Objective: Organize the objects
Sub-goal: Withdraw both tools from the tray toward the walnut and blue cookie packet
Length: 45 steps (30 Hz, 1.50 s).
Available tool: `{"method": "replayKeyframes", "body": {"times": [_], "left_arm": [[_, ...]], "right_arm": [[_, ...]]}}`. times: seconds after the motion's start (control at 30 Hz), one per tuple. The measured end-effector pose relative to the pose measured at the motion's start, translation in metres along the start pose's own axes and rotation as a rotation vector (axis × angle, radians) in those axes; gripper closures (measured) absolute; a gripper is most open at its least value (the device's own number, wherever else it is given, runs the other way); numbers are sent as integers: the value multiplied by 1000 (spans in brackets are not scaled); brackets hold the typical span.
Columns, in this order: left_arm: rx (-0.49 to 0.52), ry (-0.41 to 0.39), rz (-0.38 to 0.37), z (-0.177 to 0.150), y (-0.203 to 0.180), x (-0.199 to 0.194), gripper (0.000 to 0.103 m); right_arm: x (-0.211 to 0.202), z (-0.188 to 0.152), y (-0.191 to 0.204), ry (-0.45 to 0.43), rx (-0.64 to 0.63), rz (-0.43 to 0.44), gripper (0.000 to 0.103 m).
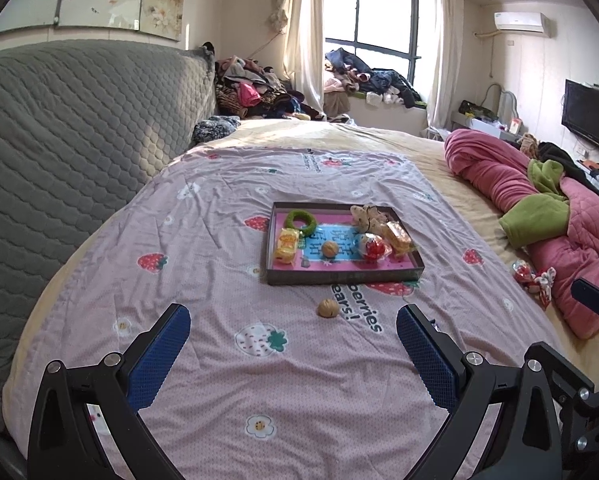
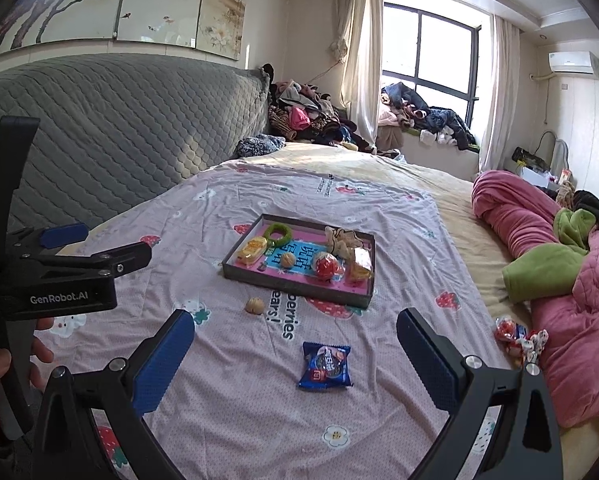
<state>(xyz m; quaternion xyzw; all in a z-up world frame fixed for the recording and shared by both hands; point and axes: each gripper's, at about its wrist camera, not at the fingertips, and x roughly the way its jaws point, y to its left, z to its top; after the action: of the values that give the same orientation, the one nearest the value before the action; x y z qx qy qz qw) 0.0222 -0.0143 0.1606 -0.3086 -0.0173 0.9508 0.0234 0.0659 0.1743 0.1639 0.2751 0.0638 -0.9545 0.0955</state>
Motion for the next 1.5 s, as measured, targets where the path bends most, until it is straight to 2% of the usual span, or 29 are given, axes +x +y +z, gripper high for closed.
{"method": "replayKeyframes", "body": {"times": [0.17,0.73,1.0,1.5], "left_arm": [[19,7,-10,-12,-4,15,0],[71,130,-42,-43,-24,117,0],[73,167,-55,-41,-28,149,0],[99,188,-62,-43,-41,193,0]], "right_arm": [[12,-11,-6,10,18,-20,1],[105,-59,-19,174,12,-42,1],[135,-69,-25,223,29,-34,1],[171,-75,-35,256,43,-26,1]]}}
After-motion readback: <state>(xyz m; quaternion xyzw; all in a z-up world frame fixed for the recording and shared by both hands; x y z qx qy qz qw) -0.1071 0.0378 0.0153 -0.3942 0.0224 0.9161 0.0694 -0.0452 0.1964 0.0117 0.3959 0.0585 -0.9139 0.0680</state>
